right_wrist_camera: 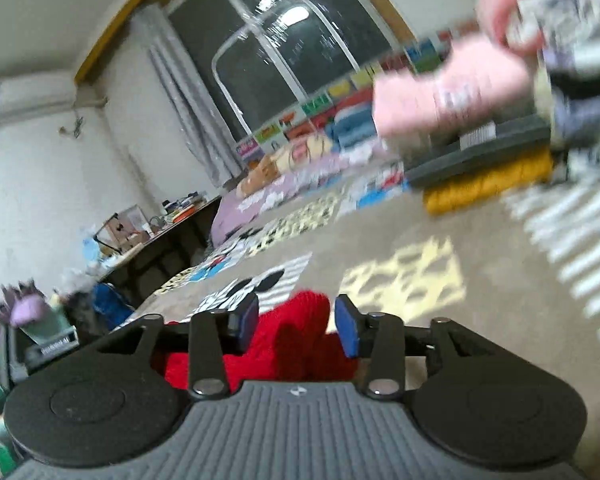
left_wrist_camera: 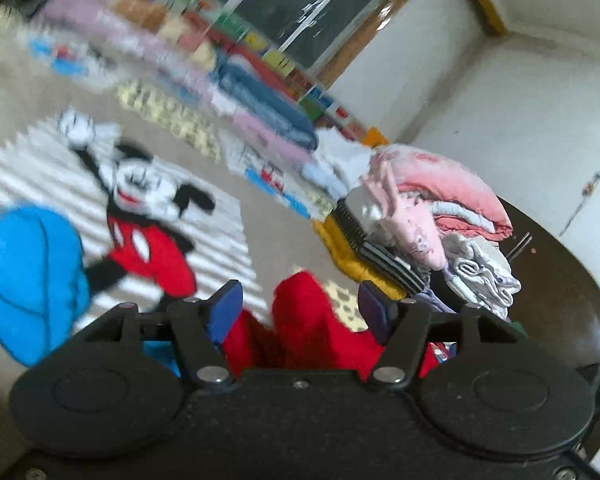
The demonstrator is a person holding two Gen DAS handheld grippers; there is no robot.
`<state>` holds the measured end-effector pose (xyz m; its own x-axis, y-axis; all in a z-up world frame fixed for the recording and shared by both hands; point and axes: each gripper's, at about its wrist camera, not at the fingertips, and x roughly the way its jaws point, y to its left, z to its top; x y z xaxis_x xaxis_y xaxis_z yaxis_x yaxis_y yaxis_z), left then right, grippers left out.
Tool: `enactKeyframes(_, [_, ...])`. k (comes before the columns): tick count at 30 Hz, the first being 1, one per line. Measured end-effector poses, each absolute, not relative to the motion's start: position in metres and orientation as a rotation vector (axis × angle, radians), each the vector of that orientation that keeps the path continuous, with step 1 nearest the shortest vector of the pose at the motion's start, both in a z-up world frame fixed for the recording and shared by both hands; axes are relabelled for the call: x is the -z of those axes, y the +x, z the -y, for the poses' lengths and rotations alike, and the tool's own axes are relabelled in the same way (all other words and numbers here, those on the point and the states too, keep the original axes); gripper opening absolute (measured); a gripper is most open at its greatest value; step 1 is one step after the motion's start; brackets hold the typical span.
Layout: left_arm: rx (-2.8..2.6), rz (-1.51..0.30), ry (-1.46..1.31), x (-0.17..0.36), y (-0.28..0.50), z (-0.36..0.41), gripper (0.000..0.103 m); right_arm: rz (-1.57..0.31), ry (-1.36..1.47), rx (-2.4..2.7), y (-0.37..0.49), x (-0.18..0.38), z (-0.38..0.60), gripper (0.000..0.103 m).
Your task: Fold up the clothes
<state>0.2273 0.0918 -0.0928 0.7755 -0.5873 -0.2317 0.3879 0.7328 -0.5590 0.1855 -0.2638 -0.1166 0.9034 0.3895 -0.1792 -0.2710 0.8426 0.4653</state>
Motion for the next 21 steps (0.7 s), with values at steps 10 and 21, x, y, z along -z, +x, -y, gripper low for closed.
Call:
enactKeyframes(10, [0.744,-0.327,-0.087,0.086,0.167,-0.042,0.063,-0.224,0.022,-0.553,0.132,0.096,0.212,0.043])
enactKeyframes(21, [0.678,-0.405,0.094,0.118,0.191,-0.014,0.063,-0.375,0.035,-0.553,0.166,0.124,0.199,0.042])
